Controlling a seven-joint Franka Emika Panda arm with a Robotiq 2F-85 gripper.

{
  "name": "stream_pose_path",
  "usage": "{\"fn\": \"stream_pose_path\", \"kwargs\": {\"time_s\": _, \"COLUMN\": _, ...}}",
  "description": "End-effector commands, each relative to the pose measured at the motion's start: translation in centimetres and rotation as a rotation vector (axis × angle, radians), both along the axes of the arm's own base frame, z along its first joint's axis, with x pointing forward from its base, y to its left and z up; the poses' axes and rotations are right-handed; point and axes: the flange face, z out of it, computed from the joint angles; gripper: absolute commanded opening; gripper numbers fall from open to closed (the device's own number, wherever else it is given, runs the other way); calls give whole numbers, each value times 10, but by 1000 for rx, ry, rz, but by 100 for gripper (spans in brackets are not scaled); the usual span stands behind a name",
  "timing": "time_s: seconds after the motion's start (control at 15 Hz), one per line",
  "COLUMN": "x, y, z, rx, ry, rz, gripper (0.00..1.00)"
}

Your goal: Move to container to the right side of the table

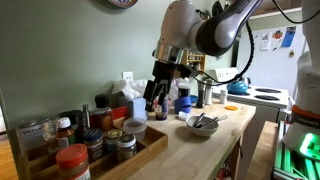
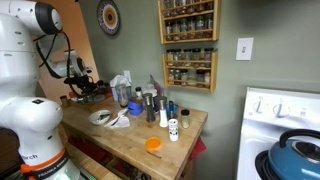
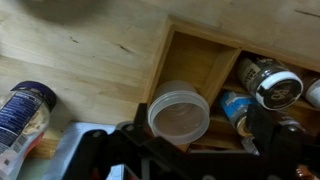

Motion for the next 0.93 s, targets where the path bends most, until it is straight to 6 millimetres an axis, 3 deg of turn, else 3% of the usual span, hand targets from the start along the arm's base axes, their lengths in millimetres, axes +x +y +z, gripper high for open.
{"fn": "stream_pose_path", "kwargs": {"time_s": 0.0, "x": 23, "y": -3, "z": -12, "rx": -36, "ry": 3, "rz": -190, "gripper": 100}}
{"fn": "stream_pose_path", "kwargs": {"time_s": 0.27, "x": 53, "y": -5, "z": -32, "rx": -50, "ry": 37, "rz": -421, "gripper": 100}}
{"fn": "stream_pose_path", "kwargs": {"time_s": 0.6, "x": 71, "y": 15, "z": -55, "rx": 1, "ry": 162, "rz": -633, "gripper": 95}}
{"fn": "stream_pose_path", "kwargs": {"time_s": 0.67, "x": 73, "y": 19, "z": -58, "rx": 13, "ry": 174, "rz": -660, "gripper": 86}}
{"fn": "stream_pose_path", "kwargs": {"time_s": 0.73, "x": 75, "y": 21, "z": -61, "rx": 24, "ry": 179, "rz": -678, "gripper": 71}}
{"fn": "stream_pose_path", "kwargs": {"time_s": 0.87, "x": 79, "y": 25, "z": -64, "rx": 43, "ry": 183, "rz": -710, "gripper": 54}}
